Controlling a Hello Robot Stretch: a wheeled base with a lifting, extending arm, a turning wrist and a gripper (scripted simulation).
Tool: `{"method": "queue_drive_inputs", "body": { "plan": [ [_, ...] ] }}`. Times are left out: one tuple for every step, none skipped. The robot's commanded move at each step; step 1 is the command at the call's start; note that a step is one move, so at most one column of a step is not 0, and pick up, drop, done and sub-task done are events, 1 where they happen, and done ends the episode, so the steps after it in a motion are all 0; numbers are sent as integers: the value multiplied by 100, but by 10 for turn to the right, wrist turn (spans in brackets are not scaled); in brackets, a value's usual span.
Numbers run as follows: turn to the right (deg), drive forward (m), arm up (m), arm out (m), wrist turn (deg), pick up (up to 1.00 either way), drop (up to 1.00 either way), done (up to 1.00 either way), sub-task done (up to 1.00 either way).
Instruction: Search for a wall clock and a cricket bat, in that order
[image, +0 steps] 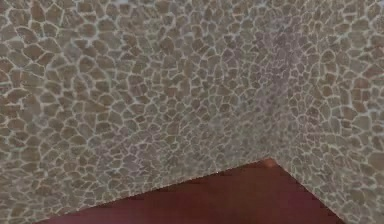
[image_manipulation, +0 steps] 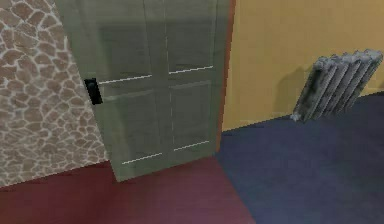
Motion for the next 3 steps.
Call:
{"method": "queue_drive_inputs", "body": {
  "plan": [
    [0, 30, 0, 0, 0, 0, 0, 0, 0],
    [-450, 0, 0, 0, 0, 0, 0, 0, 0],
    [-300, 0, 0, 0, 0, 0, 0, 0, 0]
  ]
}}
